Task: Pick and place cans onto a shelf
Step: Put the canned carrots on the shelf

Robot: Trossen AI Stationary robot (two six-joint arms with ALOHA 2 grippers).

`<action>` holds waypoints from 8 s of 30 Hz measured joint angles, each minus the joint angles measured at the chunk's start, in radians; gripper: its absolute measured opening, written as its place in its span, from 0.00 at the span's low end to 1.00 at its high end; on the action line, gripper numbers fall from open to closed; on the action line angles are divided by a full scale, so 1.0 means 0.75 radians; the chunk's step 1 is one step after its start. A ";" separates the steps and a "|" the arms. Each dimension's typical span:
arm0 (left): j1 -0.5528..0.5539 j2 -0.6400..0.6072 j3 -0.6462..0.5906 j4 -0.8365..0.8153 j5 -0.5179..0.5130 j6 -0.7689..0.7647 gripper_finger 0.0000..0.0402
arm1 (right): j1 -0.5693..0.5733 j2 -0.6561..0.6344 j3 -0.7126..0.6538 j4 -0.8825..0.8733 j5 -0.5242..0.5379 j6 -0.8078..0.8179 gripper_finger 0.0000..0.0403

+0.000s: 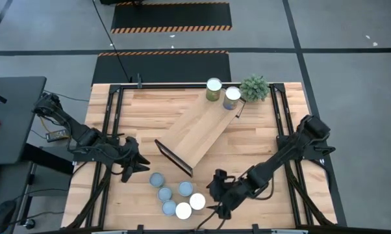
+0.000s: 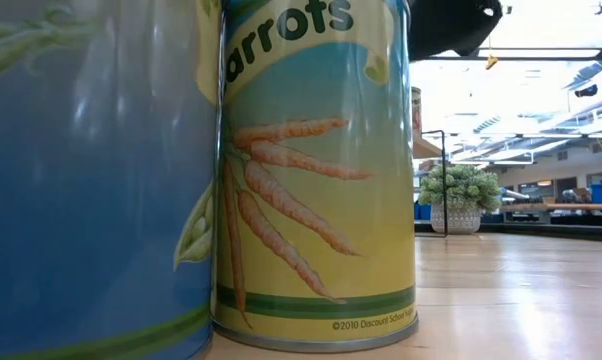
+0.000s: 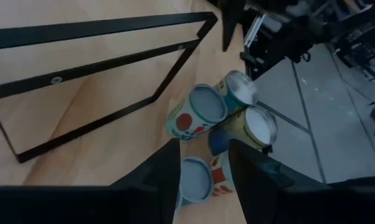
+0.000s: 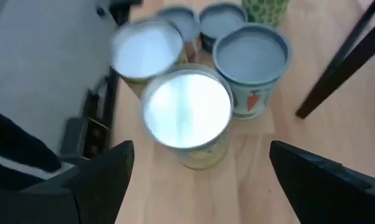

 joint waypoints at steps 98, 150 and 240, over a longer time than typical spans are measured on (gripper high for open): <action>0.001 0.054 0.001 0.039 0.209 -0.050 0.35 | -0.050 0.383 -0.280 1.141 0.113 -0.372 0.79; 0.193 0.054 0.001 0.279 0.032 0.153 0.35 | -0.015 -0.447 -0.540 0.233 0.248 -0.039 0.79; 0.438 0.053 0.000 0.354 -0.001 0.351 0.35 | -0.729 -0.534 -0.525 0.287 0.579 -0.147 0.98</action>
